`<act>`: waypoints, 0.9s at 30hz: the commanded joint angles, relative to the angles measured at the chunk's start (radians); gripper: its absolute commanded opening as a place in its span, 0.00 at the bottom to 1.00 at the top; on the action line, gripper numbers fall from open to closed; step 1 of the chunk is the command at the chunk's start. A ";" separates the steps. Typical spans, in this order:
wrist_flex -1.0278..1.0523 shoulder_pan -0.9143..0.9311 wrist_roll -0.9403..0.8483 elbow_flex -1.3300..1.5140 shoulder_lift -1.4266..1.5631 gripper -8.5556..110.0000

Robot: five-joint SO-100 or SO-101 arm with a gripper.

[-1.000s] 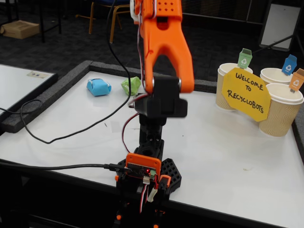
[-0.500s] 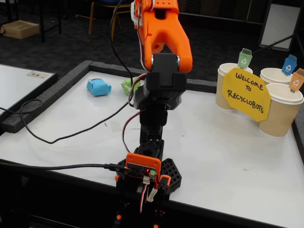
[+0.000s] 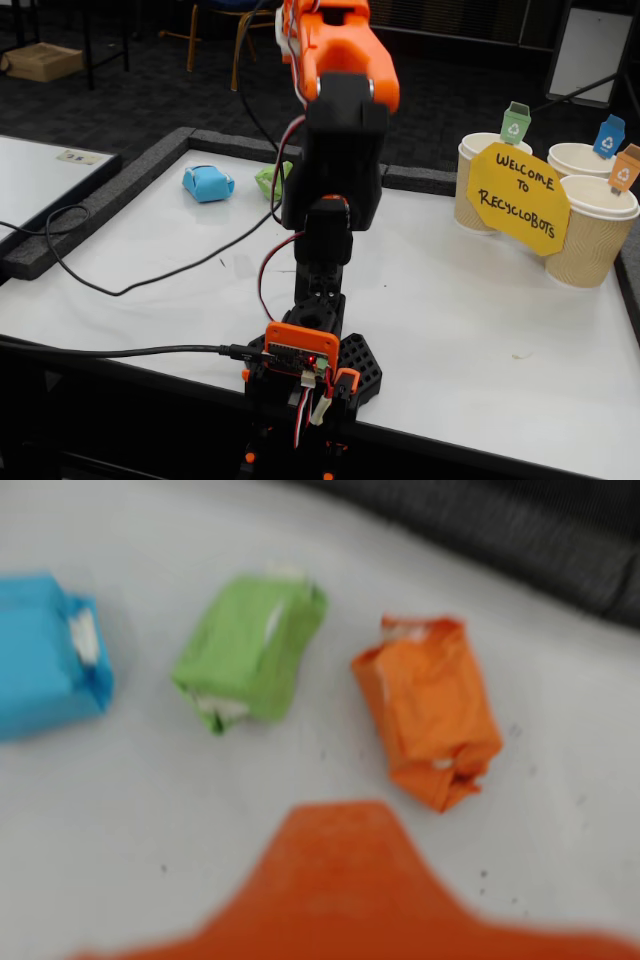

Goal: Sort rubbish by color.

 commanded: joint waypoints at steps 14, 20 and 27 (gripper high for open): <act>-0.044 -0.052 0.204 -0.434 -0.405 0.07; -0.002 0.003 0.433 -0.483 -0.465 0.08; 0.089 0.114 0.781 -0.532 -0.568 0.08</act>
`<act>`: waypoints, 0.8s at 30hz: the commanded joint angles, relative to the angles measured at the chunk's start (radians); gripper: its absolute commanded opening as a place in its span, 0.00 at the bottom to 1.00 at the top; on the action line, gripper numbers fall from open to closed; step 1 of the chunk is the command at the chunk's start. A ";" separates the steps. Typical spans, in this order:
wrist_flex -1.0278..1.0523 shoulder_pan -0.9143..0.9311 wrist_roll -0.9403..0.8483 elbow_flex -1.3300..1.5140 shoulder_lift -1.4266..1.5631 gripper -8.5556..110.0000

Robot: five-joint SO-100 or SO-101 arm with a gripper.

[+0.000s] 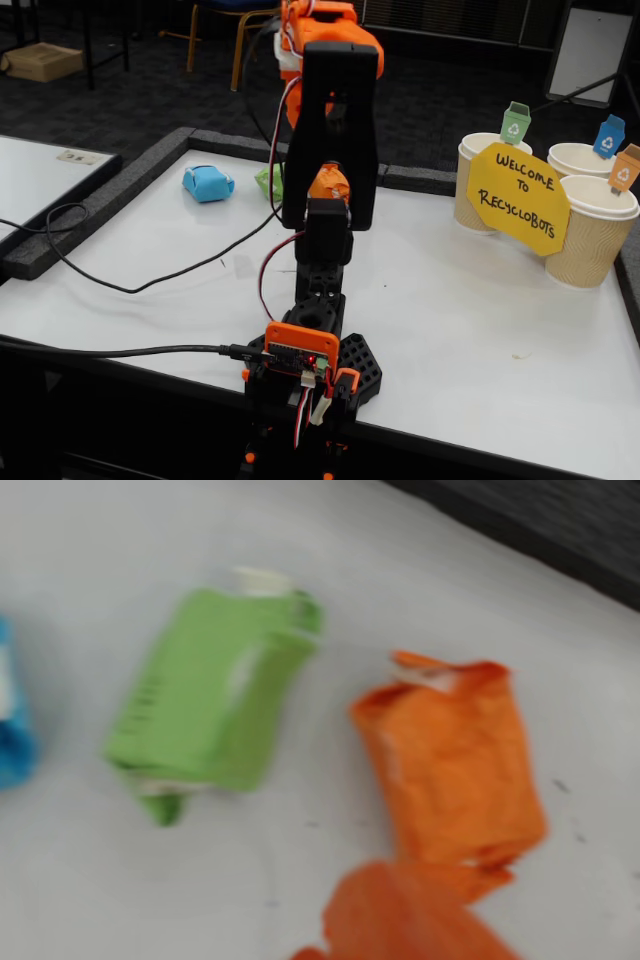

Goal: Sort rubbish by color.

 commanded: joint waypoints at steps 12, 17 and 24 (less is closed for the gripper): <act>0.117 -0.002 0.184 -0.413 -0.164 0.08; 0.132 0.008 0.135 -0.469 -0.216 0.08; 0.127 0.032 0.126 -0.454 -0.219 0.09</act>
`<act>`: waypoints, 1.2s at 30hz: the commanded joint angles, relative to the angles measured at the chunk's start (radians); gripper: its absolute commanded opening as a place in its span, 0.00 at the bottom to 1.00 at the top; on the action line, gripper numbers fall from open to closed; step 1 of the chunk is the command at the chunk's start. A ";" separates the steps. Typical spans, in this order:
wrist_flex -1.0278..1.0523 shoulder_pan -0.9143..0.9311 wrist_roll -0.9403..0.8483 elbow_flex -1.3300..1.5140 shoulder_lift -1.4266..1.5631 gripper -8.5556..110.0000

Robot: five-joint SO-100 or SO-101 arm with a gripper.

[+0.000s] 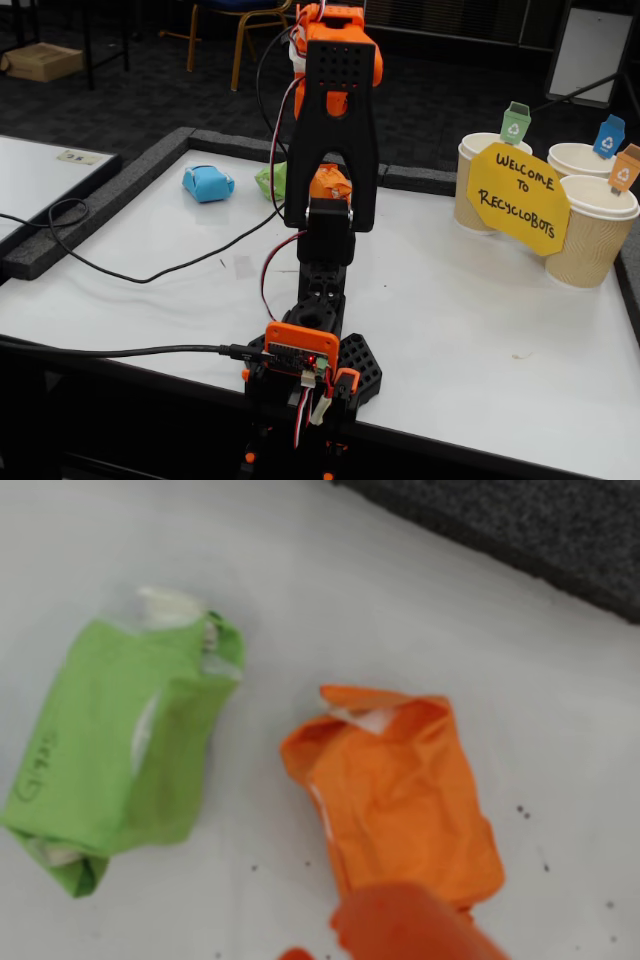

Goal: Sort rubbish by color.

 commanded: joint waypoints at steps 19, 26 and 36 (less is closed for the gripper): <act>-0.041 0.028 0.026 0.114 0.018 0.34; -0.123 0.002 0.034 0.106 -0.005 0.35; -0.187 0.048 0.043 0.038 -0.100 0.35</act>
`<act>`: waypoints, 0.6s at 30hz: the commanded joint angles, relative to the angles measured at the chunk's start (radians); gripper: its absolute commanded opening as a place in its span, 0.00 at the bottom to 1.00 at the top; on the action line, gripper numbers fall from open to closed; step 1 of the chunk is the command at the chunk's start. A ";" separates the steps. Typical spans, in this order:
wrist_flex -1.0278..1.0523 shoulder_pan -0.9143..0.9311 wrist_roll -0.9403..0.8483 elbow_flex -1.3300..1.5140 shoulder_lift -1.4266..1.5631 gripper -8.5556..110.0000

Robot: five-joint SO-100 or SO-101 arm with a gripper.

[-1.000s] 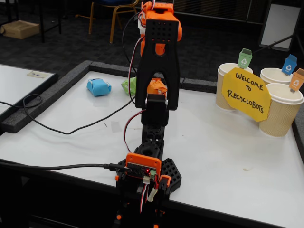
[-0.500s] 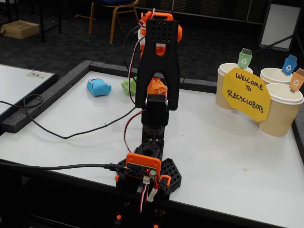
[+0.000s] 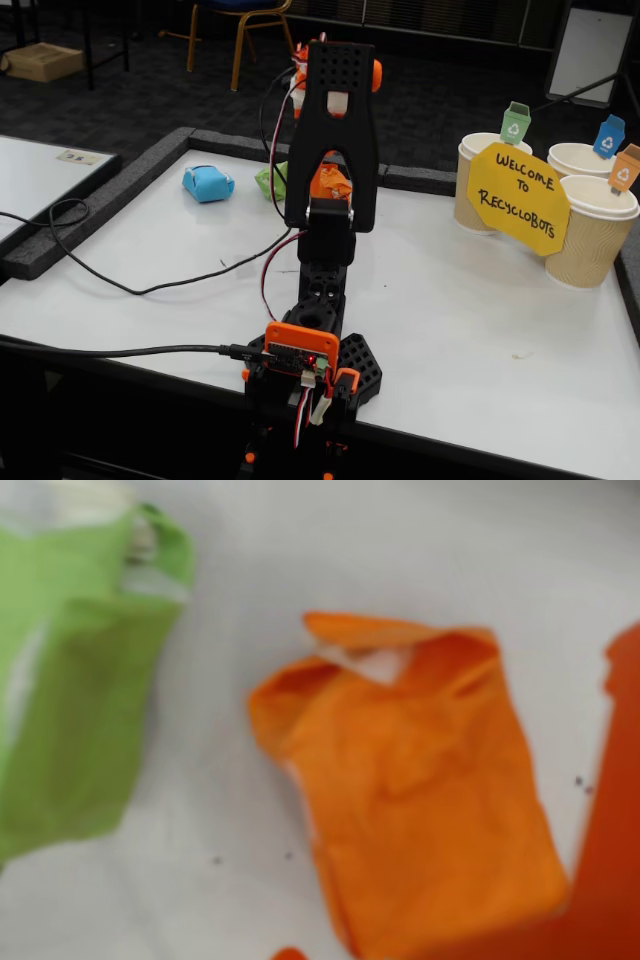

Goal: Sort rubbish by color.

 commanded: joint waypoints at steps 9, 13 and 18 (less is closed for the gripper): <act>-0.129 0.055 0.017 -0.130 -0.029 0.36; -0.164 0.052 0.011 -0.138 -0.046 0.34; -0.183 0.043 -0.006 -0.130 -0.055 0.28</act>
